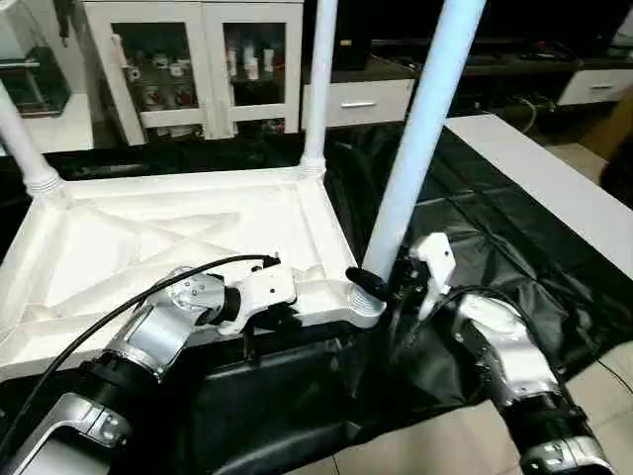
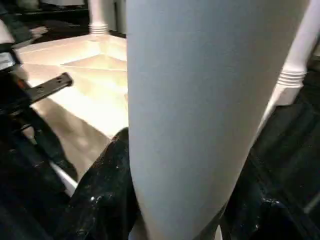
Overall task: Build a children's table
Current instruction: Insert table leg to table base
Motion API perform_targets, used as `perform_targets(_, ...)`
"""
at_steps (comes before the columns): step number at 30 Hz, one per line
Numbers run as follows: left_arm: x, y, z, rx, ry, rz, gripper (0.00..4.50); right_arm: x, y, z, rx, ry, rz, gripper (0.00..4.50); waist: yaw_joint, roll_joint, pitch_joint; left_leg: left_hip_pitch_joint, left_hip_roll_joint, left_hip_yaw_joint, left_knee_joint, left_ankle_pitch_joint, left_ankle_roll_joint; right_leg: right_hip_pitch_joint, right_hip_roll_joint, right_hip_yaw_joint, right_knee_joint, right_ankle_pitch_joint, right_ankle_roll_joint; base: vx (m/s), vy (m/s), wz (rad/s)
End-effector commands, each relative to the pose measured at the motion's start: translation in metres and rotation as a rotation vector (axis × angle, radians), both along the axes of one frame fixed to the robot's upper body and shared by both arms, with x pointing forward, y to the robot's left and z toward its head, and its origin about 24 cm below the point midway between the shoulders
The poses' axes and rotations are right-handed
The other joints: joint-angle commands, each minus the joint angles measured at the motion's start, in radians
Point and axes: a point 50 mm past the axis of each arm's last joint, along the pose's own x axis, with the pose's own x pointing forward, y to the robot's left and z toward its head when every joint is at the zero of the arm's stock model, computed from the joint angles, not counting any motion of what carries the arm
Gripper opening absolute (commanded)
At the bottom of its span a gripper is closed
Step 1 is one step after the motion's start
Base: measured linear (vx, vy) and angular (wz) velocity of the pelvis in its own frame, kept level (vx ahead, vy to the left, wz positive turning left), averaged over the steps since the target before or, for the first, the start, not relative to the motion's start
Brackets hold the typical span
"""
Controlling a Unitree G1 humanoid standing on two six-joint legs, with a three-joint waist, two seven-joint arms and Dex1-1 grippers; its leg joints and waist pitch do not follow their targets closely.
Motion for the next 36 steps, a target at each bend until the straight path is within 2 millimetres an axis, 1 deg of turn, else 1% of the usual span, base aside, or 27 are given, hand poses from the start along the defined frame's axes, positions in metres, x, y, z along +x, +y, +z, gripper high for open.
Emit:
perform_targets(1,0.003,-0.004,0.002,-0.025,-0.025,0.041,0.00,-0.008,-0.020,-0.044,-0.153,0.185,-0.152,1.85,-0.011,0.018,-0.023,0.029,0.070,-0.057,-0.099,-0.582,-0.110,-0.025,-0.074,0.050,-0.103,-0.423,-0.143,0.000,0.000,0.00)
perform_targets(2,0.004,-0.004,0.001,-0.020,-0.024,0.072,0.00,-0.004,-0.019,-0.043,-0.155,0.180,-0.172,1.85,-0.013,0.017,-0.022,0.027,0.070,-0.059,-0.099,-0.587,-0.109,-0.024,-0.076,0.050,-0.106,-0.434,-0.139,0.000,0.000,0.00)
perform_targets(3,0.005,-0.006,-0.001,-0.028,-0.017,0.117,0.00,0.000,-0.016,-0.042,-0.156,0.177,-0.195,1.85,-0.015,0.019,-0.022,0.027,0.070,-0.060,-0.100,-0.593,-0.108,-0.025,-0.078,0.050,-0.108,-0.448,-0.133,0.000,0.000,0.00)
perform_targets(4,0.005,-0.011,-0.004,-0.047,0.000,0.177,0.00,0.006,-0.012,-0.040,-0.157,0.176,-0.222,1.85,-0.020,0.016,-0.020,0.028,0.069,-0.060,-0.100,-0.604,-0.110,-0.028,-0.076,0.049,-0.109,-0.463,-0.132,0.000,0.000,0.00)
perform_targets(6,0.005,-0.014,-0.005,-0.056,0.005,0.194,0.00,0.008,-0.010,-0.040,-0.158,0.176,-0.229,1.85,-0.024,0.016,-0.021,0.029,0.068,-0.061,-0.099,-0.609,-0.106,-0.028,-0.077,0.047,-0.113,-0.475,-0.128,0.000,0.000,0.00)
perform_targets(9,0.006,-0.029,-0.005,-0.093,0.019,0.256,0.00,0.018,-0.004,-0.037,-0.153,0.187,-0.279,1.85,-0.032,0.017,-0.021,0.025,0.069,-0.059,-0.100,-0.597,-0.100,-0.028,-0.075,0.048,-0.111,-0.443,-0.136,0.000,0.000,0.00)
perform_targets(10,0.007,-0.037,-0.004,-0.109,0.029,0.290,0.00,0.023,-0.002,-0.035,-0.149,0.194,-0.312,1.85,-0.033,0.019,-0.021,0.028,0.068,-0.058,-0.099,-0.597,-0.099,-0.029,-0.075,0.047,-0.113,-0.436,-0.140,0.000,0.000,0.00)
perform_targets(11,0.010,-0.048,-0.003,-0.121,0.035,0.339,0.00,0.030,0.001,-0.032,-0.139,0.208,-0.363,1.85,-0.037,0.017,-0.023,0.025,0.068,-0.057,-0.099,-0.587,-0.101,-0.028,-0.075,0.048,-0.109,-0.419,-0.147,0.000,0.000,0.00)
perform_targets(12,0.012,-0.054,-0.002,-0.125,0.039,0.368,0.00,0.034,0.003,-0.030,-0.132,0.217,-0.395,1.85,-0.038,0.020,-0.023,0.025,0.068,-0.059,-0.100,-0.574,-0.102,-0.025,-0.074,0.045,-0.107,-0.398,-0.156,0.000,0.000,0.00)
perform_targets(13,0.013,-0.061,-0.001,-0.126,0.041,0.391,0.00,0.038,0.004,-0.029,-0.124,0.228,-0.432,1.85,-0.036,0.016,-0.027,0.026,0.067,-0.054,-0.097,-0.550,-0.095,-0.026,-0.074,0.047,-0.108,-0.361,-0.162,0.000,0.000,0.00)
perform_targets(14,0.014,-0.066,-0.001,-0.126,0.042,0.405,0.00,0.040,0.005,-0.028,-0.118,0.236,-0.458,1.85,-0.035,0.017,-0.028,0.023,0.067,-0.053,-0.097,-0.529,-0.089,-0.024,-0.074,0.048,-0.107,-0.338,-0.166,0.000,0.000,0.00)
perform_targets(15,0.014,-0.066,-0.001,-0.126,0.042,0.405,0.00,0.040,0.005,-0.028,-0.118,0.236,-0.458,1.85,-0.034,0.015,-0.033,0.013,0.066,-0.049,-0.097,-0.471,-0.075,-0.016,-0.072,0.049,-0.101,-0.266,-0.175,0.000,0.000,0.00)
perform_targets(16,0.016,-0.075,0.002,-0.131,0.041,0.426,0.00,0.044,0.006,-0.025,-0.118,0.239,-0.497,1.85,-0.031,0.012,-0.036,0.010,0.065,-0.046,-0.095,-0.436,-0.063,-0.012,-0.072,0.049,-0.100,-0.228,-0.178,0.000,0.000,0.00)
perform_targets(17,0.017,-0.084,0.004,-0.137,0.041,0.444,0.00,0.047,0.008,-0.023,-0.113,0.243,-0.530,1.85,-0.027,0.014,-0.038,0.012,0.065,-0.040,-0.091,-0.384,-0.046,-0.015,-0.070,0.050,-0.095,-0.155,-0.196,0.000,0.000,0.00)
perform_targets(18,0.017,-0.090,0.006,-0.142,0.041,0.452,0.00,0.049,0.008,-0.022,-0.109,0.245,-0.552,1.85,-0.030,0.010,-0.037,0.007,0.062,-0.036,-0.088,-0.364,-0.029,-0.013,-0.069,0.049,-0.094,-0.161,-0.202,0.000,0.000,0.00)
perform_targets(19,0.018,-0.095,0.008,-0.143,0.035,0.470,0.00,0.052,0.009,-0.020,-0.114,0.238,-0.576,1.85,-0.024,0.010,-0.042,0.003,0.063,-0.036,-0.085,-0.327,-0.015,-0.008,-0.072,0.050,-0.094,-0.155,-0.200,0.000,0.000,0.00)
perform_targets(20,0.018,-0.099,0.010,-0.149,0.030,0.487,0.00,0.053,0.010,-0.018,-0.114,0.234,-0.594,1.85,-0.025,0.009,-0.043,0.000,0.063,-0.034,-0.083,-0.308,-0.009,-0.008,-0.071,0.050,-0.091,-0.136,-0.203,0.000,0.000,0.00)
perform_targets(21,0.019,-0.100,0.011,-0.153,0.024,0.506,0.00,0.055,0.010,-0.016,-0.109,0.230,-0.609,1.85,-0.024,0.006,-0.042,0.000,0.064,-0.031,-0.081,-0.286,0.004,-0.009,-0.069,0.050,-0.091,-0.115,-0.209,0.000,0.000,0.00)
perform_targets(23,0.020,-0.103,0.013,-0.160,0.015,0.539,0.00,0.057,0.011,-0.014,-0.099,0.224,-0.635,1.85,-0.021,0.003,-0.043,-0.004,0.063,-0.031,-0.078,-0.266,0.016,-0.004,-0.071,0.048,-0.089,-0.106,-0.215,0.000,0.000,0.00)
perform_targets(25,0.020,-0.103,0.014,-0.161,0.020,0.552,0.00,0.059,0.012,-0.012,-0.091,0.223,-0.648,1.85,-0.019,0.005,-0.045,-0.005,0.064,-0.029,-0.075,-0.227,0.032,-0.004,-0.067,0.046,-0.083,-0.056,-0.222,0.000,0.000,0.00)
perform_targets(28,0.020,-0.099,0.012,-0.151,0.031,0.564,0.00,0.059,0.014,-0.013,-0.088,0.236,-0.655,1.85,-0.017,0.003,-0.045,-0.006,0.064,-0.027,-0.074,-0.209,0.049,-0.002,-0.068,0.045,-0.080,-0.035,-0.231,0.000,0.000,0.00)
perform_targets(29,0.020,-0.098,0.012,-0.150,0.033,0.567,0.00,0.059,0.014,-0.013,-0.090,0.237,-0.656,1.85,-0.018,0.002,-0.044,-0.006,0.064,-0.027,-0.074,-0.210,0.051,-0.002,-0.068,0.044,-0.082,-0.041,-0.231,0.000,0.000,0.00)
perform_targets(30,0.019,-0.098,0.012,-0.150,0.034,0.570,0.00,0.059,0.015,-0.013,-0.092,0.237,-0.658,1.85,-0.018,0.003,-0.042,-0.006,0.065,-0.027,-0.076,-0.224,0.047,-0.003,-0.067,0.044,-0.084,-0.065,-0.229,0.000,0.000,0.00)
perform_targets(31,0.019,-0.098,0.011,-0.151,0.038,0.571,0.00,0.059,0.015,-0.013,-0.095,0.237,-0.660,1.85,-0.019,0.001,-0.041,-0.004,0.065,-0.028,-0.077,-0.245,0.040,-0.005,-0.066,0.044,-0.087,-0.096,-0.223,0.000,0.000,0.00)
perform_targets(33,0.019,-0.098,0.011,-0.154,0.039,0.571,0.00,0.059,0.015,-0.013,-0.096,0.236,-0.661,1.85,-0.019,0.002,-0.040,-0.003,0.066,-0.029,-0.080,-0.265,0.027,-0.006,-0.067,0.044,-0.089,-0.126,-0.213,0.000,0.000,0.00)
perform_targets(35,0.018,-0.099,0.011,-0.157,0.039,0.568,0.00,0.060,0.016,-0.012,-0.104,0.229,-0.654,1.85,-0.021,0.001,-0.040,-0.003,0.066,-0.030,-0.081,-0.272,0.017,-0.007,-0.066,0.045,-0.089,-0.125,-0.208,0.000,0.000,0.00)
perform_targets(36,0.018,-0.099,0.011,-0.160,0.039,0.564,0.00,0.060,0.017,-0.012,-0.108,0.225,-0.645,1.85,-0.022,-0.003,-0.040,-0.004,0.066,-0.029,-0.081,-0.269,0.017,-0.007,-0.066,0.045,-0.089,-0.119,-0.208,0.000,0.000,0.00)
